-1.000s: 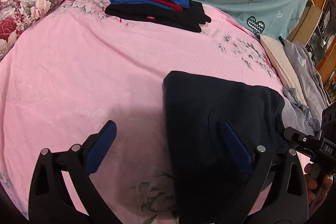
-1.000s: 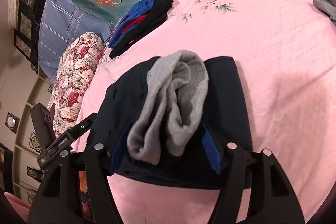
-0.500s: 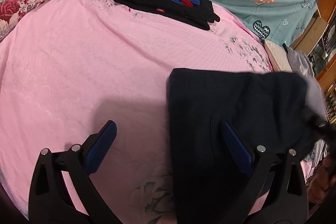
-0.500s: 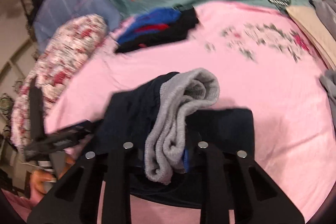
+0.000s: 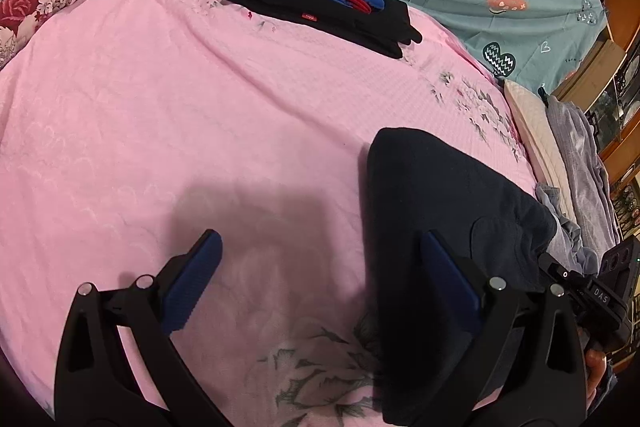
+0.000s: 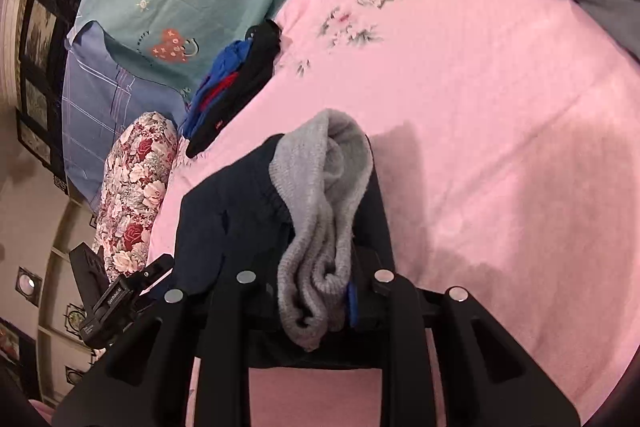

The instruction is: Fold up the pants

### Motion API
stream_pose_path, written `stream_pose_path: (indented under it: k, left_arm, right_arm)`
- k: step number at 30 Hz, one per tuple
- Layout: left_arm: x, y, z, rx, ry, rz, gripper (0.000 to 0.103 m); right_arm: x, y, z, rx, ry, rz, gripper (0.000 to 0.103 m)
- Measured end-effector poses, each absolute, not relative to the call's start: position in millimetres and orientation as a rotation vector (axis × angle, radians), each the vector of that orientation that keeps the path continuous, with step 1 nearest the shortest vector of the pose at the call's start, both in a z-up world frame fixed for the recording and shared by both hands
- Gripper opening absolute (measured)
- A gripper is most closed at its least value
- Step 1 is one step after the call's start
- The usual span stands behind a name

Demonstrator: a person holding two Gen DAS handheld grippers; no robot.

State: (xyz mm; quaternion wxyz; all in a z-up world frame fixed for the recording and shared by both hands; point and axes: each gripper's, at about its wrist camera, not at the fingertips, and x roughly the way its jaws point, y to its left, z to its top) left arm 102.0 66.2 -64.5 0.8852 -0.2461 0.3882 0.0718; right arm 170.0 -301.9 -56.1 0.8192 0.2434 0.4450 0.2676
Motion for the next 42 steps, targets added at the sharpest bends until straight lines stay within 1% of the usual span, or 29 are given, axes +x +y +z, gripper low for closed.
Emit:
stream_pose_path:
  k: [3, 7, 9, 11, 13, 15, 19, 22, 24, 27, 31, 33, 35, 36, 38, 39, 41, 42]
  left_arm:
    - [102, 67, -64, -0.515, 0.802, 0.147, 0.101]
    - [101, 67, -65, -0.52, 0.802, 0.148, 0.101]
    - [101, 67, -65, -0.517, 0.802, 0.145, 0.101]
    - [101, 68, -66, -0.522, 0.801, 0.147, 0.101]
    - [99, 70, -66, -0.534, 0.796, 0.15, 0.101]
    - [100, 72, -67, -0.546, 0.799, 0.148, 0.101]
    - [101, 69, -66, -0.532, 0.802, 0.133, 0.101]
    - [98, 67, -62, -0.518, 0.788, 0.133, 0.101]
    - [93, 66, -57, -0.518, 0.774, 0.121, 0.101]
    - [83, 64, -50, -0.529, 0.762, 0.085, 0.101]
    - [75, 64, -45, -0.516, 0.756, 0.091, 0.101]
    - [74, 64, -46, -0.519, 0.762, 0.087, 0.101]
    - [75, 61, -47, -0.52, 0.778, 0.072, 0.101]
    - [74, 60, -48, -0.516, 0.785, 0.06, 0.101]
    - [73, 57, -48, -0.498, 0.793, 0.033, 0.101]
    - [71, 56, -49, -0.481, 0.798, 0.033, 0.101]
    - [70, 60, -50, -0.464, 0.813, 0.052, 0.101]
    - [69, 64, -51, -0.472, 0.821, 0.055, 0.101]
  right_arm:
    - [168, -295, -48, 0.454, 0.929, 0.563, 0.023]
    - [161, -298, -26, 0.475, 0.851, 0.636, 0.023]
    - [164, -297, -29, 0.443, 0.853, 0.607, 0.023]
    - [173, -298, -49, 0.428, 0.935, 0.527, 0.029]
    - [176, -308, -58, 0.524, 0.957, 0.543, 0.04]
    - [171, -318, -49, 0.526, 0.947, 0.484, 0.052]
    - [149, -328, -16, 0.422, 0.818, 0.399, 0.052]
    - [133, -325, 2, 0.434, 0.736, 0.465, 0.052]
    - [127, -316, 10, 0.442, 0.717, 0.566, 0.052]
    - [116, -287, 15, 0.398, 0.74, 0.753, 0.052]
    - [91, -242, 16, 0.199, 0.74, 0.878, 0.052]
    - [84, -227, 12, 0.164, 0.74, 0.928, 0.052]
    - [88, -218, 4, 0.171, 0.751, 0.935, 0.052]
    - [96, -218, -2, 0.175, 0.787, 0.897, 0.052]
    - [114, -226, -25, 0.204, 0.917, 0.801, 0.051]
    - [119, -237, -32, 0.273, 0.933, 0.825, 0.049]
    - [120, -254, -29, 0.367, 0.943, 0.858, 0.051]
    - [117, -256, -24, 0.363, 0.923, 0.861, 0.051]
